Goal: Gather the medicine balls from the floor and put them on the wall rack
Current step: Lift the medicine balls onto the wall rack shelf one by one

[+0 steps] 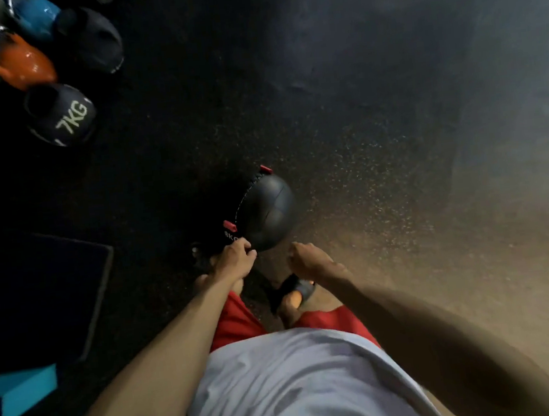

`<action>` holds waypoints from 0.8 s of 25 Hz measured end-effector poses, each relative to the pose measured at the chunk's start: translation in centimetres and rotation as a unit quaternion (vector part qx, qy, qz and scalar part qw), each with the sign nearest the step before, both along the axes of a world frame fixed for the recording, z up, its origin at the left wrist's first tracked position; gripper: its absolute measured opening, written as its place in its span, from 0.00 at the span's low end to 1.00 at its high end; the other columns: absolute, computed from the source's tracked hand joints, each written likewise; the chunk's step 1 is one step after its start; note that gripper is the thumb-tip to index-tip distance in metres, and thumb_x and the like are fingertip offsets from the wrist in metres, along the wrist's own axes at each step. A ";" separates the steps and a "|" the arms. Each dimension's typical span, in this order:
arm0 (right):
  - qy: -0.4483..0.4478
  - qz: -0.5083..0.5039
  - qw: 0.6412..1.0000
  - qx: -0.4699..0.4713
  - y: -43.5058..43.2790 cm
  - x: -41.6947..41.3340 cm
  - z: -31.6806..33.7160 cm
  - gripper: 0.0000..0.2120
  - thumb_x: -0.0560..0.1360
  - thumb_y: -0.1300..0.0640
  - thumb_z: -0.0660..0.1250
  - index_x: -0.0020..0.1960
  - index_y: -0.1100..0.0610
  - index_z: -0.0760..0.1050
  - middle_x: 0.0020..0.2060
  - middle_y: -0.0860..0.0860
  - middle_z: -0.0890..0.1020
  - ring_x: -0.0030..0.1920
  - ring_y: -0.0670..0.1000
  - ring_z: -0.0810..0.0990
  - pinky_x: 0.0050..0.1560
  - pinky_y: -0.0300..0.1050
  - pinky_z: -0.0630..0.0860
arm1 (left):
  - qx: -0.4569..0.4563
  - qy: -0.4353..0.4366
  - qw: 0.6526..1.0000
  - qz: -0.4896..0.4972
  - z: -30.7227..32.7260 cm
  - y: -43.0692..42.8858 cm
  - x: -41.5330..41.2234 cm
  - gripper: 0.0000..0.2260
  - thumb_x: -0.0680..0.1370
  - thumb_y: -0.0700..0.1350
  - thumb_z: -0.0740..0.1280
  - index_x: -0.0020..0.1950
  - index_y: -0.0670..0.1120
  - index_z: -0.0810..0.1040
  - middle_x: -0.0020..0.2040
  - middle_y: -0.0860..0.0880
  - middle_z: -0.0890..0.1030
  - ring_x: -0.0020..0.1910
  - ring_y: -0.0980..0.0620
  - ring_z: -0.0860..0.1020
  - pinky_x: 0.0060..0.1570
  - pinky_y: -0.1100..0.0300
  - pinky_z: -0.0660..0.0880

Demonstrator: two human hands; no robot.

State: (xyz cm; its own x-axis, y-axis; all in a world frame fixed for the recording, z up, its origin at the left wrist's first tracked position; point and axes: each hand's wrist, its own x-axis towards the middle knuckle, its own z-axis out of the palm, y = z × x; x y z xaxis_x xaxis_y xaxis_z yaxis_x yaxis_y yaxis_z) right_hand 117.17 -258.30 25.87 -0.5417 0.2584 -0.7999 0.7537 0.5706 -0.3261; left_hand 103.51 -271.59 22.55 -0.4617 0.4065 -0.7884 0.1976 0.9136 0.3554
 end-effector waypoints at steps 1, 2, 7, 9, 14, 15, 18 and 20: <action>-0.011 0.008 1.000 -0.003 0.4 0.7 -0.1 0.14 0.81 0.56 0.58 0.61 0.61 0.76 0.57 0.63 0.81 0.59 0.64 0.80 0.54 0.53 0.75 | -0.002 -0.006 1.000 0.013 -0.3 -0.1 1.5 0.15 0.79 0.48 0.66 0.63 0.44 0.77 0.62 0.41 0.81 0.63 0.41 0.77 0.61 0.54 0.72; -0.020 0.011 1.000 -0.004 0.8 1.0 -0.4 0.14 0.81 0.56 0.59 0.62 0.60 0.75 0.57 0.63 0.81 0.59 0.63 0.80 0.54 0.53 0.75 | -0.005 -0.010 1.000 0.026 -0.6 -0.2 2.7 0.15 0.79 0.48 0.66 0.64 0.43 0.77 0.62 0.41 0.80 0.63 0.41 0.77 0.60 0.54 0.72; -0.039 0.068 0.997 -0.009 3.9 -0.6 -3.2 0.14 0.80 0.54 0.56 0.60 0.59 0.74 0.58 0.63 0.81 0.58 0.65 0.80 0.50 0.53 0.75 | -0.010 -0.015 0.992 0.127 -3.6 0.6 5.0 0.13 0.79 0.44 0.66 0.61 0.40 0.78 0.61 0.38 0.80 0.62 0.40 0.77 0.59 0.54 0.72; -0.043 0.111 0.993 0.009 5.8 -2.1 -3.0 0.14 0.80 0.55 0.57 0.61 0.60 0.74 0.58 0.63 0.81 0.58 0.65 0.80 0.51 0.53 0.76 | -0.006 -0.028 0.986 0.165 -4.9 1.4 5.2 0.13 0.79 0.43 0.66 0.61 0.39 0.78 0.61 0.37 0.79 0.62 0.39 0.76 0.59 0.53 0.71; -0.050 0.223 0.973 0.018 10.0 -6.0 -4.4 0.16 0.83 0.55 0.56 0.67 0.57 0.73 0.61 0.59 0.79 0.60 0.60 0.79 0.58 0.55 0.78 | 0.003 -0.072 0.966 0.249 -7.5 4.0 5.5 0.12 0.81 0.44 0.63 0.59 0.39 0.78 0.59 0.36 0.80 0.59 0.38 0.78 0.56 0.51 0.73; -0.046 0.243 0.969 0.021 10.8 -6.6 -5.4 0.15 0.83 0.55 0.56 0.66 0.56 0.74 0.59 0.58 0.79 0.58 0.59 0.79 0.58 0.54 0.77 | 0.009 -0.074 0.962 0.264 -8.5 4.7 5.4 0.12 0.80 0.44 0.62 0.60 0.39 0.78 0.59 0.36 0.80 0.58 0.38 0.79 0.55 0.52 0.74; -0.033 0.270 0.962 0.022 12.9 -8.8 -9.7 0.12 0.82 0.57 0.56 0.61 0.56 0.74 0.54 0.56 0.79 0.51 0.55 0.79 0.51 0.49 0.75 | 0.013 -0.074 0.946 0.314 -11.7 6.6 5.5 0.18 0.80 0.46 0.62 0.68 0.40 0.74 0.66 0.37 0.77 0.64 0.39 0.76 0.61 0.53 0.71; -0.026 0.287 0.957 0.023 14.1 -10.0 -13.8 0.13 0.81 0.58 0.58 0.64 0.54 0.73 0.61 0.57 0.77 0.55 0.55 0.78 0.49 0.45 0.71 | 0.026 -0.053 0.938 0.341 -14.5 7.9 5.6 0.23 0.81 0.49 0.60 0.73 0.40 0.68 0.71 0.37 0.73 0.69 0.41 0.72 0.67 0.54 0.66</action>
